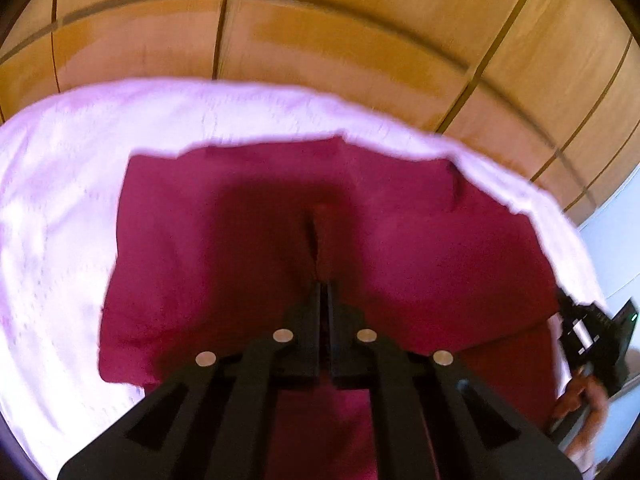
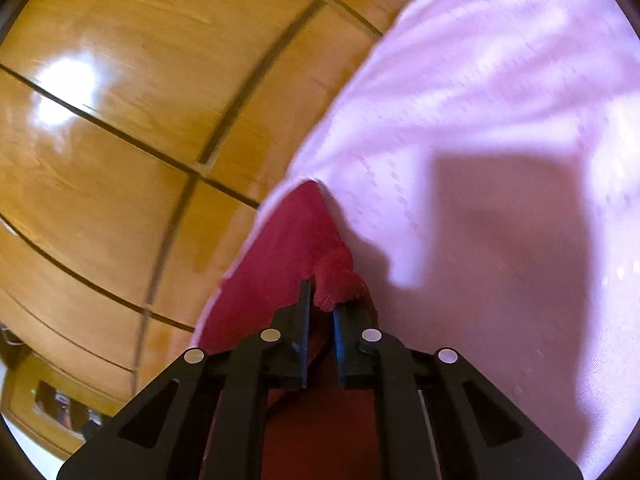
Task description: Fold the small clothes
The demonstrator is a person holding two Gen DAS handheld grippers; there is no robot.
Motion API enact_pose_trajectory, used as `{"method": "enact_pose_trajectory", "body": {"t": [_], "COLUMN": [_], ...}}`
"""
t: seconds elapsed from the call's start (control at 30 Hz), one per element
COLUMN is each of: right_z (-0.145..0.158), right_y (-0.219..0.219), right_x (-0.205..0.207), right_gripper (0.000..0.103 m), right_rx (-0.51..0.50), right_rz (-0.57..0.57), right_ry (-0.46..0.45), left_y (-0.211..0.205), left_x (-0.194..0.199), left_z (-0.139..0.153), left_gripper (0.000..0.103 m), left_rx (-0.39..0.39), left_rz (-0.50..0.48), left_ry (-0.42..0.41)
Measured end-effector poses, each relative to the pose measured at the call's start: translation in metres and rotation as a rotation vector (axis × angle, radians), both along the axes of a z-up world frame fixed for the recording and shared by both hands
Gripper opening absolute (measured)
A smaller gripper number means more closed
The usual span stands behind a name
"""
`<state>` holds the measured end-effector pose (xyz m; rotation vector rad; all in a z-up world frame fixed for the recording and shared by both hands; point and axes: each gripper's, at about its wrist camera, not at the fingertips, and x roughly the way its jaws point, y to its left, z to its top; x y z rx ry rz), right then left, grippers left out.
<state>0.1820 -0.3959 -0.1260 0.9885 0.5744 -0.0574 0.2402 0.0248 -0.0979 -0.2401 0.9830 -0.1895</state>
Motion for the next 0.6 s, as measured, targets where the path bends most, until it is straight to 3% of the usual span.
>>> {"method": "enact_pose_trajectory", "body": {"t": [0.07,0.1,0.17,0.27,0.3,0.33,0.37,0.4,0.43,0.53,0.6], "right_z": [-0.011,-0.011,-0.008,-0.002,0.001,0.008,0.012,0.018,0.029,0.055,0.068], "right_y": [0.001,0.002,0.006,0.004,0.003,0.004,0.005,0.005,0.005,0.004,0.010], "right_x": [0.002,0.004,0.004,-0.003,-0.005,-0.011,-0.015,-0.021,-0.032,-0.047,-0.040], "right_gripper": [0.008,0.008,0.008,0.009,0.013,0.016,0.029,0.048,0.054,0.054,0.054], "right_rx": [0.005,-0.024,-0.076,-0.095,-0.099,-0.119,-0.140,-0.181,-0.257,-0.382,-0.433], "right_rz": [-0.003,0.002,0.007,0.026,0.030,0.035,0.036,0.023,-0.023,-0.094,-0.054], "right_ry": [0.009,0.009,0.028,0.049,0.051,0.049,0.046,0.056,0.067,0.015,-0.023], "left_y": [-0.001,-0.005,-0.014,-0.012,-0.007,-0.001,0.006,0.013,0.020,0.035,0.031], "left_x": [0.002,0.001,-0.006,-0.012,-0.016,-0.022,-0.027,-0.033,-0.038,-0.048,-0.045], "left_z": [-0.017,-0.019,-0.016,-0.009,-0.005,-0.001,0.003,0.007,0.012,0.026,0.030], "left_gripper": [0.003,0.004,0.004,0.012,0.028,0.054,0.065,0.071,0.069,0.068,0.068], "left_rx": [0.015,0.054,0.122,0.134,0.127,0.115,0.096,0.078,0.068,0.053,0.054], "left_rz": [-0.003,-0.020,-0.034,-0.037,-0.023,-0.012,0.002,0.024,0.051,0.130,0.120], "left_ry": [0.000,-0.041,-0.075,-0.088,-0.088,-0.095,-0.108,-0.130,-0.151,-0.215,-0.230]}}
